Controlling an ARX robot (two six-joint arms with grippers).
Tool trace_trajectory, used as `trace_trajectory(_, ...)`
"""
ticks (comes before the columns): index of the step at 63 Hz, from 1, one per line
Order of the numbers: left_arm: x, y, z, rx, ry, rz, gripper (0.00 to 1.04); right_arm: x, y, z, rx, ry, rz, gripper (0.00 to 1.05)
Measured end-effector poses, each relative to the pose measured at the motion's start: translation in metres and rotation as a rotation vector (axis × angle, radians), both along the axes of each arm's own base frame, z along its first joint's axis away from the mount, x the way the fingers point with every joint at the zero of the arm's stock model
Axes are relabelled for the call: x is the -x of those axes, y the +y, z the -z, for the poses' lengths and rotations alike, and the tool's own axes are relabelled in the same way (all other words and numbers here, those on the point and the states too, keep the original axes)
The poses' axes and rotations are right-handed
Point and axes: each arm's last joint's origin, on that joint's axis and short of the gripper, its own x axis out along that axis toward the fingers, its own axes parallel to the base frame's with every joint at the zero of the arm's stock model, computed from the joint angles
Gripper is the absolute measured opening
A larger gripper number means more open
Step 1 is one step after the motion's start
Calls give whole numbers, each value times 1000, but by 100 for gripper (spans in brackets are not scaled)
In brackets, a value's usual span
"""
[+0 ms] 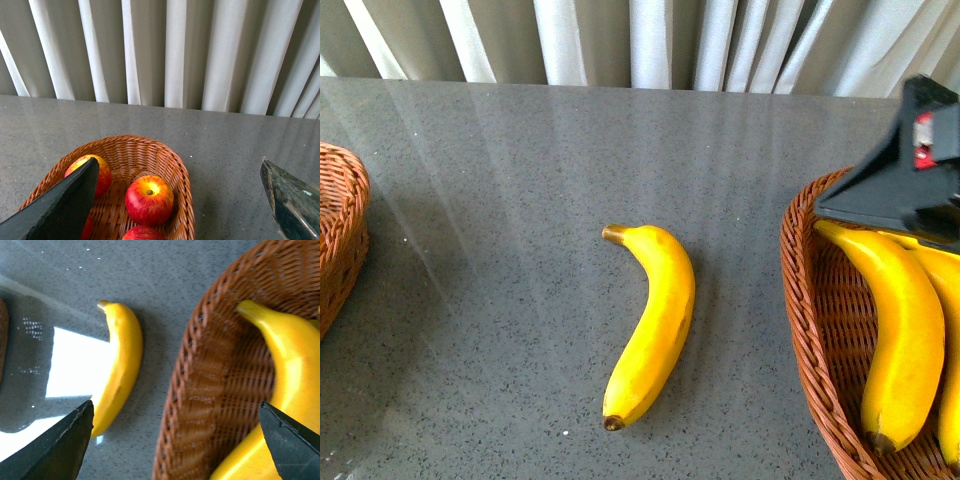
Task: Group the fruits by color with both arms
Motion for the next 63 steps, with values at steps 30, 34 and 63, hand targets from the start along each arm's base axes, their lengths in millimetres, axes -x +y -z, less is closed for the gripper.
trace_trajectory(30,0,0,0,0,0,0,96,-20,106,1,-8,136,40,96)
trace_trajectory(34,0,0,0,0,0,0,96,-21,113,10,5,165,56,96)
trace_trajectory(63,0,0,0,0,0,0,96,-44,130,40,108,250,119,96)
